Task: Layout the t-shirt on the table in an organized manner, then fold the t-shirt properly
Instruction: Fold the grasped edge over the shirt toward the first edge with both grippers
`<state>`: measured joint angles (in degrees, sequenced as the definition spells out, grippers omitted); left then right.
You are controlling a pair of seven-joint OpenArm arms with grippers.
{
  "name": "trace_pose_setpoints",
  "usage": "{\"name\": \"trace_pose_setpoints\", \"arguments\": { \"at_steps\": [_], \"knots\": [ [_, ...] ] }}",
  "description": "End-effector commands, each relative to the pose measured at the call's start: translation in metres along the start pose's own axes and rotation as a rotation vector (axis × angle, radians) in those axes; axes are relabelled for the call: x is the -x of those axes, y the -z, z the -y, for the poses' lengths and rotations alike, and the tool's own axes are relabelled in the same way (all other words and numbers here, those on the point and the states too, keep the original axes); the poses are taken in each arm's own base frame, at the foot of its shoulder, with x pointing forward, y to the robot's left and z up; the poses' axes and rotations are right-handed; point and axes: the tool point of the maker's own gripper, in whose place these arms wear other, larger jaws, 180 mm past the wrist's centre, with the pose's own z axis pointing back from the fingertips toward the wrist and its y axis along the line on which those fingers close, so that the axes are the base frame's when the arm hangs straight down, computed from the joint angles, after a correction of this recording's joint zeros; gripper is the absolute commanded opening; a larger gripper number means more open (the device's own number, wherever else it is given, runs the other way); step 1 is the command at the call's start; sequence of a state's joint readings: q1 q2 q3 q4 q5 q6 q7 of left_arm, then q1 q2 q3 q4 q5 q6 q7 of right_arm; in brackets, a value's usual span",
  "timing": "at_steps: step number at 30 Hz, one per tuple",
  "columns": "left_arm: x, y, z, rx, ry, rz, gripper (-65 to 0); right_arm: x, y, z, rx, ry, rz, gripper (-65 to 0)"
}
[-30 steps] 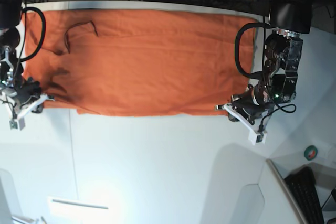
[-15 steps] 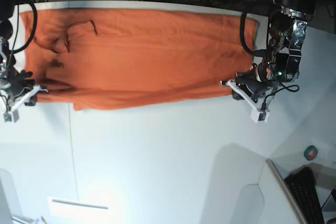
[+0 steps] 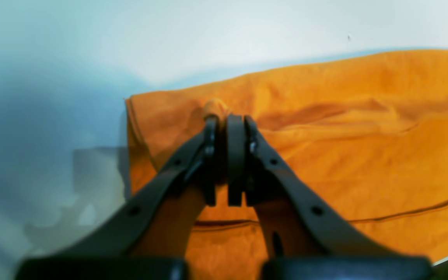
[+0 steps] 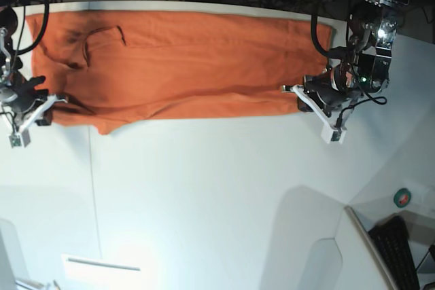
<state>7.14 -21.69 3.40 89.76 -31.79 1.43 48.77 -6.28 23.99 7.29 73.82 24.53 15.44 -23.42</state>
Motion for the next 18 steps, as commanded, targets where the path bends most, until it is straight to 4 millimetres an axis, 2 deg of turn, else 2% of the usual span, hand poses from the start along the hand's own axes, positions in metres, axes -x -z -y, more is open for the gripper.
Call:
{"name": "trace_pose_setpoints", "arguments": {
  "at_steps": [1,5,7,9,13,18],
  "knots": [
    [-0.014,-0.008,-0.014,-0.031,-0.012,0.05,-65.0,-0.014,-0.007,0.009,0.016,-0.015,0.035,-65.0],
    [-0.021,-0.015,-0.032,-0.066,-0.049,0.075,-65.0,-0.013,-0.018,0.025,0.053,0.014,0.049,-65.0],
    [-0.023,-0.017,-0.031,-0.066,-0.035,0.079,-65.0,-0.012,-0.018,0.026,0.057,0.015,0.047,-65.0],
    [-0.018,-0.017,-0.02,-0.044,-0.007,0.07,-65.0,-0.011,-0.018,0.027,0.057,0.014,0.043,-65.0],
    [-0.022,-0.021,-0.006,-0.017,0.014,0.089,-65.0,-0.006,-0.018,0.027,0.057,0.015,0.015,-65.0],
    [-0.014,-0.022,-0.011,-0.027,0.011,0.073,-65.0,0.002,-0.02,0.027,0.059,0.019,-0.001,-65.0]
  ]
}}
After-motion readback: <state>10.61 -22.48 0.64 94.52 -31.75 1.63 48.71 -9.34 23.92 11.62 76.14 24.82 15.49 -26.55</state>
